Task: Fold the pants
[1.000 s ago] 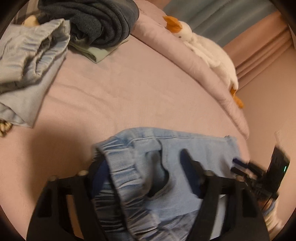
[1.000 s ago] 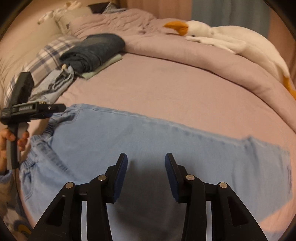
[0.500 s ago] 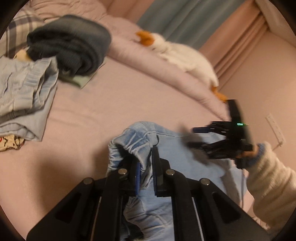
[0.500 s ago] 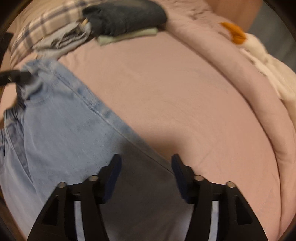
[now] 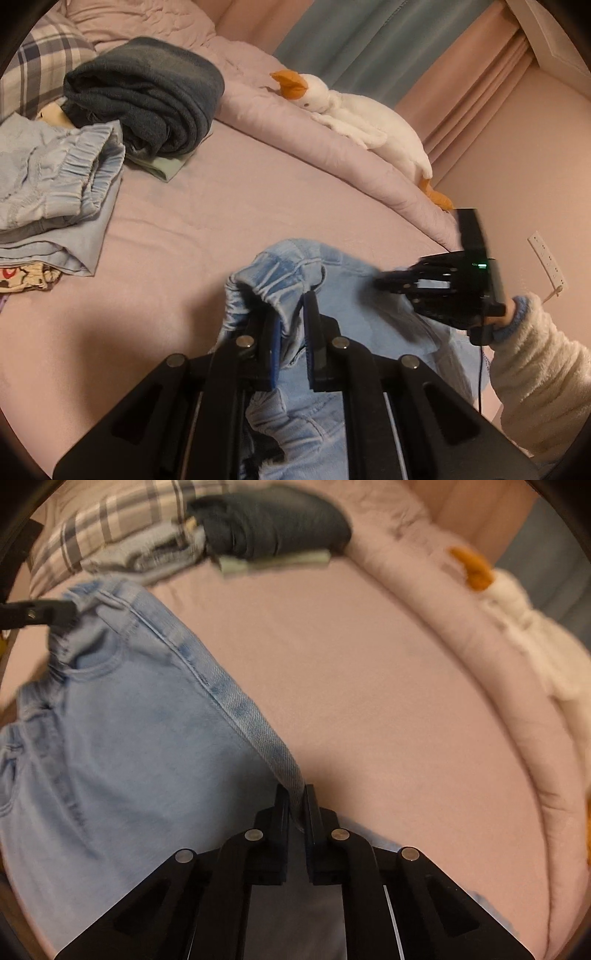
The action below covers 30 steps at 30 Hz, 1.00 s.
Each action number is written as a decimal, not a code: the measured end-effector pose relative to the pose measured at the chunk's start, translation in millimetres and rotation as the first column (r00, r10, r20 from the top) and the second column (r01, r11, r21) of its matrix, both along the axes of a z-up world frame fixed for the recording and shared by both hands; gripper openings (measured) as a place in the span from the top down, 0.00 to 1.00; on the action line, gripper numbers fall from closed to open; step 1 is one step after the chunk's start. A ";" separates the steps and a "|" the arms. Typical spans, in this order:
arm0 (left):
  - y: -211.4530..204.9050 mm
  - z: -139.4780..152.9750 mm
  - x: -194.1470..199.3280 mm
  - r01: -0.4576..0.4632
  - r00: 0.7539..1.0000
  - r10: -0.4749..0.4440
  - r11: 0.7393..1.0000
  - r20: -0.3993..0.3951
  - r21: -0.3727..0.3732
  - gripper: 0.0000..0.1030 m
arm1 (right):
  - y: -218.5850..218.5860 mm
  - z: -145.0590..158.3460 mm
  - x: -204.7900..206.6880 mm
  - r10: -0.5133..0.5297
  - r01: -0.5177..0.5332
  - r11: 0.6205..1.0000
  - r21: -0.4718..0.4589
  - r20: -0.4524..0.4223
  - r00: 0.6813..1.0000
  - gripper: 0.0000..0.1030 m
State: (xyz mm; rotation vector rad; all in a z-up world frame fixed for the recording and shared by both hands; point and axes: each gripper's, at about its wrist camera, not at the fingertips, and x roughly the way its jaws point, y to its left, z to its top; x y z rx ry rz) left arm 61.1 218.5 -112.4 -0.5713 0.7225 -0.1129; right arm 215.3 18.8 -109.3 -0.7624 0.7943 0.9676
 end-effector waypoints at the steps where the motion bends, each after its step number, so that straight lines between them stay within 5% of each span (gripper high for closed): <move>1: -1.3 3.7 -4.7 0.002 1.000 -0.002 1.000 0.009 0.003 0.91 | -8.4 10.8 -9.6 -0.006 0.006 1.000 0.023 0.029 1.000 0.92; 8: -20.4 25.7 -52.5 0.035 0.994 -0.039 0.999 0.101 0.039 0.90 | -71.1 60.3 -82.2 -0.032 0.011 0.993 0.120 0.173 0.984 0.92; 15: -25.4 13.2 -119.5 -0.087 0.996 0.084 0.992 0.035 0.091 0.87 | -101.2 49.4 -130.8 -0.051 0.025 0.992 0.126 0.204 0.978 0.92; 19: -10.9 -5.0 -169.6 -0.153 0.987 0.159 0.970 0.020 -0.191 0.85 | -113.0 31.5 -153.8 -0.027 0.007 0.994 0.112 0.179 0.983 0.92; 21: -15.5 -11.5 -181.2 -0.152 0.985 0.170 0.933 0.026 -0.326 0.73 | -112.5 23.4 -159.9 -0.026 0.009 0.995 0.094 0.181 0.983 0.92; 24: -35.8 -14.9 -182.1 -0.083 0.988 0.138 0.860 0.074 -0.504 0.38 | -113.5 16.5 -167.6 -0.040 0.023 0.996 0.091 0.184 0.982 0.92; 25: -41.0 -14.3 -180.5 -0.087 0.988 0.141 0.854 0.066 -0.513 0.26 | -113.7 15.4 -168.7 -0.042 0.025 0.995 0.093 0.186 0.982 0.92; 27: -49.0 -18.0 -174.7 -0.131 0.986 0.165 0.854 0.024 -0.503 0.26 | -117.2 12.9 -173.0 -0.048 0.029 0.994 0.104 0.184 0.982 0.92; 30: -55.2 -32.3 -168.7 -0.179 0.982 0.182 0.820 -0.049 -0.544 0.27 | -120.9 11.0 -174.5 -0.073 0.051 0.990 0.128 0.173 0.982 0.92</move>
